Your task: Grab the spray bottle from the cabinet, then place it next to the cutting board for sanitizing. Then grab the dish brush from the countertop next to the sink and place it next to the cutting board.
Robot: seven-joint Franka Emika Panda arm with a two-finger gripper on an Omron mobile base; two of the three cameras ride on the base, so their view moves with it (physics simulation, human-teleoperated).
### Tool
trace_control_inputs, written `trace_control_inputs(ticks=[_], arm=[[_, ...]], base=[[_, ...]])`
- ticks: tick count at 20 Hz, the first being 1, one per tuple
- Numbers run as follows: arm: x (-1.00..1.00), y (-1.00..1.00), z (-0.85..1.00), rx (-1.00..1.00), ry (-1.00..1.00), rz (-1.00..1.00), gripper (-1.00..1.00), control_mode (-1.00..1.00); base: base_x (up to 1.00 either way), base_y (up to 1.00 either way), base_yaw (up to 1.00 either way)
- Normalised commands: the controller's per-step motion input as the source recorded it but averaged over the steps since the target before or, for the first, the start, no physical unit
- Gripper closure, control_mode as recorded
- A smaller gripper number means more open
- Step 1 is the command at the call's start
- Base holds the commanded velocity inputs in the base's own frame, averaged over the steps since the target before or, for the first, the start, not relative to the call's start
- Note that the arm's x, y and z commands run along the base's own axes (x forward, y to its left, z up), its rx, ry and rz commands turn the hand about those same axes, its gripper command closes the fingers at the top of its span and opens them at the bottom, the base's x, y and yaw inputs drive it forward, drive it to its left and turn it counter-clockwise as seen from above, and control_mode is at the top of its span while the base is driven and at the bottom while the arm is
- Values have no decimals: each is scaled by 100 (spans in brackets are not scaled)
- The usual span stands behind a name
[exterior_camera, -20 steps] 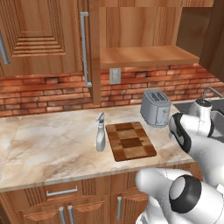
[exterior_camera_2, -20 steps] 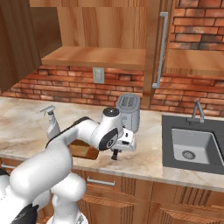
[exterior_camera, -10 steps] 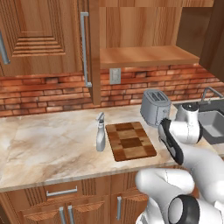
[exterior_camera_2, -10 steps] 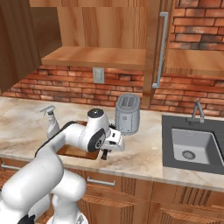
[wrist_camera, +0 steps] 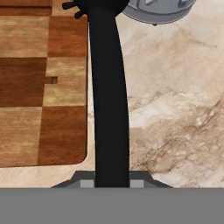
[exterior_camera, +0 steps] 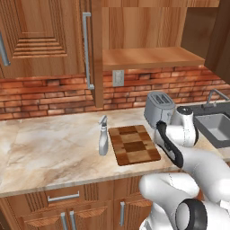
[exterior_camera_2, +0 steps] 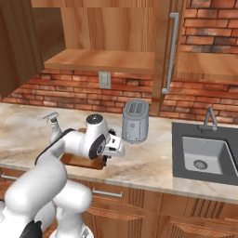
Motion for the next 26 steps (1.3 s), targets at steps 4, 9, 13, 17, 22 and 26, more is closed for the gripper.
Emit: trace_control_inputs(ticks=[4,9,13,17,22,26], arm=[[24,21,0,0,0,3,100,-100],[1,0,-10,0,5,4,100,-100],[1,0,-17,0,5,0,100,-100],[8,0,-11,0,1,0,100,-100],[1,-2,-2,0,0,0,100,-100],[5,-1,-5,0,1,0,100,-100]], base=[[0,0,0],[0,0,0],[0,0,0],[0,0,0],[0,0,0],[0,0,0]])
